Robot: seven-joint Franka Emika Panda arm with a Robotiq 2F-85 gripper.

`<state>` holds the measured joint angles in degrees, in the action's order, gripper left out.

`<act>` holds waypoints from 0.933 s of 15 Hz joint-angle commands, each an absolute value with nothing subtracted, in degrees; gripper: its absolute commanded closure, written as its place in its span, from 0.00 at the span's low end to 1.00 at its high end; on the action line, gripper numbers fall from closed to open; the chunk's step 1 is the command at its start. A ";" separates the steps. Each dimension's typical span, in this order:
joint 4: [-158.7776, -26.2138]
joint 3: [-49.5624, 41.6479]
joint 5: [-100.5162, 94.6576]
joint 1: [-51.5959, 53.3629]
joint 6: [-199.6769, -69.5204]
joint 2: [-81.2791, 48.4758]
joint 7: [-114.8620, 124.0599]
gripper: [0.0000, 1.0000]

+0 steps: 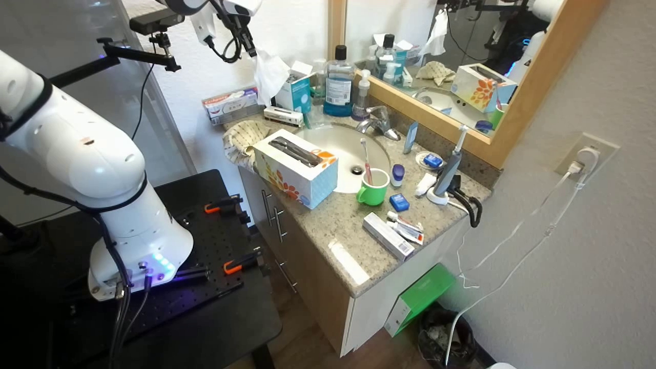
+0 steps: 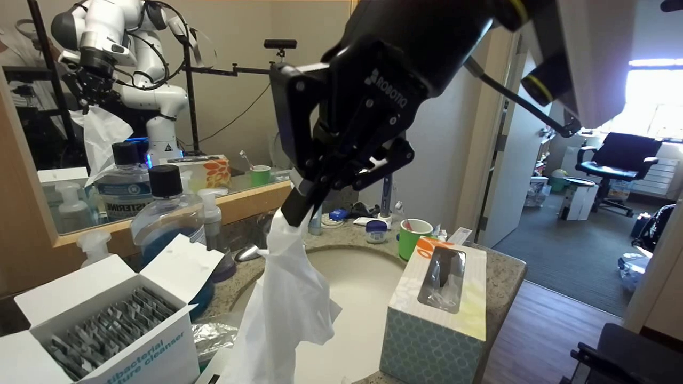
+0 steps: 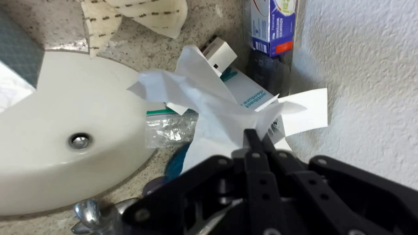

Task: Remove a tissue from the box and put it on the sink counter

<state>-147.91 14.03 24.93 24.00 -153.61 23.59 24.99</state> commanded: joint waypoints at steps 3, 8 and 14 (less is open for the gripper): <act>-146.98 14.63 25.85 22.96 -149.60 22.64 23.14 1.00; -147.79 15.47 25.69 22.48 -150.47 23.00 24.25 0.91; -147.81 15.62 25.66 22.40 -150.48 22.99 24.28 0.73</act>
<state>-147.97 14.46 24.93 23.58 -150.82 22.86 24.76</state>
